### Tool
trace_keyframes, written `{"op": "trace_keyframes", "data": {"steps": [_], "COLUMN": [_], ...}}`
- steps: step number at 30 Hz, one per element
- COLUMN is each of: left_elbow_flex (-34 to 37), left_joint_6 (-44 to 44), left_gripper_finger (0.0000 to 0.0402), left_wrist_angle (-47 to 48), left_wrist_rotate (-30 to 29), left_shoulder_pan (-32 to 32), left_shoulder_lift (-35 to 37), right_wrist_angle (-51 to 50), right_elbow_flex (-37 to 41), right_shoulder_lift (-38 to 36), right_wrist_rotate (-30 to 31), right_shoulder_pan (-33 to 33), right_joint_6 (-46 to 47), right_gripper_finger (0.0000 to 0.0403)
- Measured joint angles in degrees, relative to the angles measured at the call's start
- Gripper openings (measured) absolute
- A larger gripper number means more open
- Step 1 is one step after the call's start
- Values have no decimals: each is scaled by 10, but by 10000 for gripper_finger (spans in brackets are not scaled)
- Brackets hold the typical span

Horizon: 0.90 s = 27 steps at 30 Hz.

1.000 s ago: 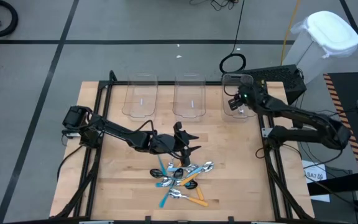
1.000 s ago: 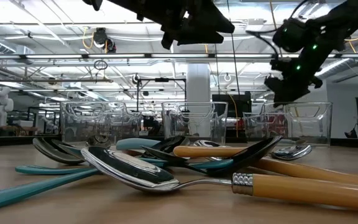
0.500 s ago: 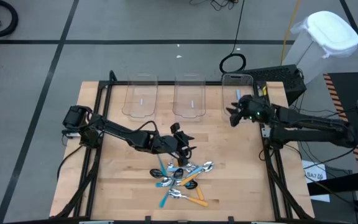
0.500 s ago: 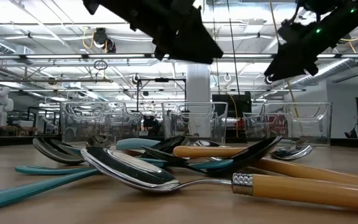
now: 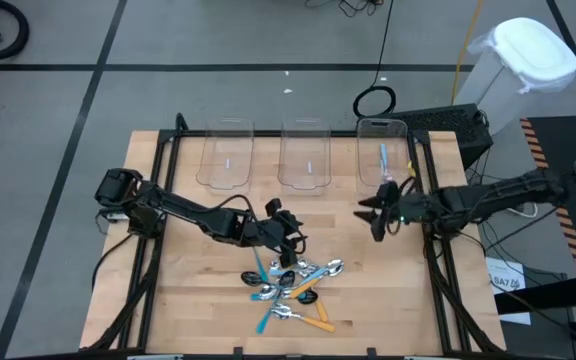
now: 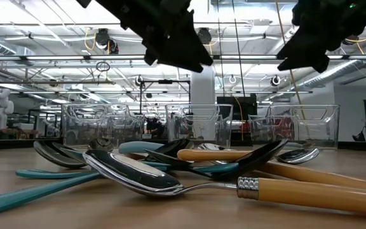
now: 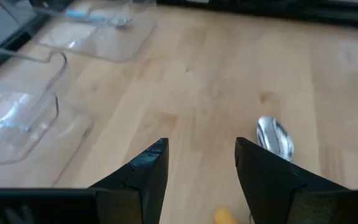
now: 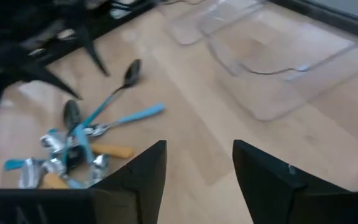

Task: Sort silverware by color (type)
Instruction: Put the light blue spoon into the right transparent bin

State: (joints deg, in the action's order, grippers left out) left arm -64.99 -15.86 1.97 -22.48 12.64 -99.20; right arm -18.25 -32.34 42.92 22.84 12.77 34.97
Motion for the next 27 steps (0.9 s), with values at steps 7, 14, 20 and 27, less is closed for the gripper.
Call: {"op": "trace_keyframes", "data": {"steps": [7,14,20,27], "left_elbow_flex": [0,0,0,0], "left_joint_6": [-4,-13,-27,-51], "left_gripper_finger": [184,184,184,184], "left_wrist_angle": [6,23,57,114], "left_wrist_rotate": [0,0,0,0], "left_shoulder_pan": [9,21,35,47], "left_shoulder_lift": [-1,-1,-1,-1], "right_wrist_angle": [78,132,149,198], "right_elbow_flex": [0,0,-1,-1], "right_shoulder_lift": [61,130,169,220], "right_wrist_rotate": [43,42,42,42], "right_shoulder_pan": [101,157,176,188], "right_joint_6": [4,-24,-67,-119], "right_gripper_finger": [180,180,180,180]}}
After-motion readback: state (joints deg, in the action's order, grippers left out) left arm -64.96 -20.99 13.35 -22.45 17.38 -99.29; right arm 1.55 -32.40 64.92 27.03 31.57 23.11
